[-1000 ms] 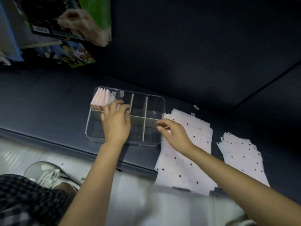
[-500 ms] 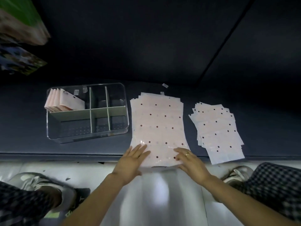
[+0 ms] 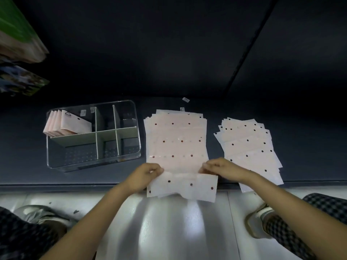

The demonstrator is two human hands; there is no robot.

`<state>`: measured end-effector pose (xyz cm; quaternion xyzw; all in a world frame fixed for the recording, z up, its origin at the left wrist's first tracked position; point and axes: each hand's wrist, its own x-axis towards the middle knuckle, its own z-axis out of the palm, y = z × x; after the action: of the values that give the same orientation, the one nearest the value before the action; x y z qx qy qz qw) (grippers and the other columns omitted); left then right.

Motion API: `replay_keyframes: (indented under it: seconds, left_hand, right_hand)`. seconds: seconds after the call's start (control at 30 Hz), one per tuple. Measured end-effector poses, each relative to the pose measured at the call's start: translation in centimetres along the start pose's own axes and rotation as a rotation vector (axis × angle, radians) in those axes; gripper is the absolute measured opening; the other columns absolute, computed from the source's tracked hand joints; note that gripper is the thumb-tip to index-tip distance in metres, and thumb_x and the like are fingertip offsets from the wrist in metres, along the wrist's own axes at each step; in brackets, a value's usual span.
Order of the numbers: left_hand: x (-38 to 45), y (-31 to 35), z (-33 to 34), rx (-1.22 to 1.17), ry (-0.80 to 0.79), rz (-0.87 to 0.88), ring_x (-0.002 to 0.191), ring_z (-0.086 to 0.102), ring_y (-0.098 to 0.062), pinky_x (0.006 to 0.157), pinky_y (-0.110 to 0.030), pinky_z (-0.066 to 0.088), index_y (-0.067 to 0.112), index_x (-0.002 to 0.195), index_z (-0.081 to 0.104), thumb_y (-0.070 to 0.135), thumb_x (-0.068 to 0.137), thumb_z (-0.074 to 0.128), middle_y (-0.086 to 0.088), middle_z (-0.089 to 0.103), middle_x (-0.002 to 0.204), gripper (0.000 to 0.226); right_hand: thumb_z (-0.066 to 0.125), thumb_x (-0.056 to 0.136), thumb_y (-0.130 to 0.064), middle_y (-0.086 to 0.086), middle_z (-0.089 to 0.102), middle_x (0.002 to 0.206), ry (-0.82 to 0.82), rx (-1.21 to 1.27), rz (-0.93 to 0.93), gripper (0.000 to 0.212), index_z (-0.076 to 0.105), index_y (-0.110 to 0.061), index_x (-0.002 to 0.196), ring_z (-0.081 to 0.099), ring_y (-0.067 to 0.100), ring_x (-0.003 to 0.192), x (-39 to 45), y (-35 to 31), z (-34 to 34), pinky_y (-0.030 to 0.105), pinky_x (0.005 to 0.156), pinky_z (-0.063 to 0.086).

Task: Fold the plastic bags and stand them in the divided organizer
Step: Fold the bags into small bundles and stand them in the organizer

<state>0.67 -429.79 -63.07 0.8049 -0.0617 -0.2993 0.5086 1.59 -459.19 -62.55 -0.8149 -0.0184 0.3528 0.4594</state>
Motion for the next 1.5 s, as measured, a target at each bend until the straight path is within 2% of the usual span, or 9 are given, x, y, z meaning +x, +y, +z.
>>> replay_keyframes:
  seconds: [0.2, 0.33, 0.47, 0.57, 0.77, 0.97, 1.27, 1.37, 1.5]
  left_hand:
    - [1.9, 0.6, -0.8, -0.434, 0.120, -0.323, 0.079, 0.060, -0.023, 0.073, -0.031, 0.049, 0.003, 0.093, 0.062, 0.030, 0.099, 0.047, -0.010, 0.064, 0.088, 0.031]
    - [2.8, -0.4, -0.4, -0.502, 0.139, -0.471, 0.083, 0.061, -0.021, 0.064, -0.032, 0.054, 0.010, 0.103, 0.060, 0.028, 0.098, 0.049, -0.008, 0.063, 0.095, 0.022]
    - [3.0, -0.5, 0.1, -0.548, 0.147, -0.507, 0.076, 0.061, -0.018, 0.054, -0.026, 0.053, 0.012, 0.099, 0.060, 0.029, 0.098, 0.048, -0.007, 0.063, 0.092, 0.021]
    - [3.2, -0.3, 0.7, -0.297, 0.294, -0.397, 0.077, 0.059, -0.021, 0.063, -0.026, 0.044, 0.015, 0.093, 0.058, 0.039, 0.099, 0.042, -0.005, 0.060, 0.088, 0.029]
    - [1.5, -0.8, 3.5, 0.213, 0.734, 0.130, 0.126, 0.044, -0.012, 0.101, -0.032, 0.037, 0.019, 0.130, 0.048, 0.043, 0.097, 0.036, 0.003, 0.051, 0.137, 0.043]
    - [0.1, -3.4, 5.6, 0.788, 0.452, 0.442, 0.135, 0.040, -0.024, 0.111, -0.047, 0.028, 0.010, 0.131, 0.054, 0.034, 0.094, 0.050, -0.006, 0.045, 0.144, 0.045]
    - [-0.9, -5.1, 6.9, 1.165, 0.157, 0.268, 0.140, 0.028, -0.020, 0.110, -0.042, 0.034, 0.011, 0.144, 0.035, 0.061, 0.091, 0.025, -0.007, 0.029, 0.152, 0.074]
    - [-0.3, -5.6, 7.0, 1.194, 0.097, 0.269, 0.145, -0.008, -0.024, 0.117, -0.047, 0.002, 0.011, 0.150, 0.001, 0.063, 0.092, 0.013, -0.007, -0.005, 0.157, 0.078]
    - [0.0, -5.7, 7.0, 1.227, 0.092, 0.224, 0.144, -0.007, -0.027, 0.115, -0.050, 0.001, 0.011, 0.149, 0.000, 0.065, 0.092, 0.017, -0.009, -0.005, 0.156, 0.080]
  right_hand:
    - [0.058, 0.090, -0.021, 0.000, 0.060, 0.128, -0.074, 0.474, -0.019, 0.038, 0.055, -0.030, 0.127, 0.057, 0.015, 0.118, 1.2, -0.3, -3.4, 0.025, 0.093, 0.049]
    - [0.050, 0.086, 0.014, -0.004, 0.050, 0.132, -0.020, 0.180, -0.018, 0.065, 0.050, -0.036, 0.128, 0.055, 0.018, 0.115, 2.7, -0.2, -3.3, 0.029, 0.098, 0.047]
    - [0.070, 0.083, -0.010, -0.002, 0.064, 0.104, 0.128, -0.027, -0.025, 0.025, 0.069, -0.024, 0.103, 0.055, 0.007, 0.084, 4.6, -0.9, -1.7, 0.014, 0.076, 0.046]
    - [0.065, 0.088, -0.026, 0.002, 0.048, 0.066, 0.287, 0.028, -0.007, 0.034, 0.055, -0.004, 0.064, 0.042, 0.015, 0.065, 6.1, -1.4, -1.1, 0.026, 0.061, 0.034]
    - [0.062, 0.090, -0.026, 0.023, 0.047, 0.070, 0.478, 0.021, 0.075, 0.040, 0.047, 0.005, 0.069, 0.044, 0.029, 0.066, 8.6, -1.7, -0.8, 0.033, 0.067, 0.042]
    - [0.063, 0.089, -0.028, -0.004, 0.027, 0.056, 0.551, -0.069, 0.145, 0.049, 0.028, -0.017, 0.055, 0.025, 0.012, 0.052, 9.7, -1.4, -0.5, 0.026, 0.050, 0.020]
    - [0.062, 0.089, -0.029, -0.001, 0.029, 0.058, 0.656, -0.147, 0.192, 0.047, 0.028, -0.017, 0.058, 0.028, 0.014, 0.053, 10.8, -1.0, 0.1, 0.028, 0.049, 0.021]
    - [0.058, 0.091, -0.023, 0.007, 0.059, 0.091, 0.801, -0.105, 0.185, 0.011, 0.056, -0.012, 0.095, 0.054, 0.024, 0.084, 9.9, -1.6, 1.2, 0.031, 0.072, 0.045]
    - [0.051, 0.095, -0.016, 0.012, 0.049, 0.137, 0.753, -0.415, -0.211, 0.039, 0.048, -0.007, 0.133, 0.043, 0.027, 0.127, 6.1, -1.2, 5.5, 0.031, 0.106, 0.032]
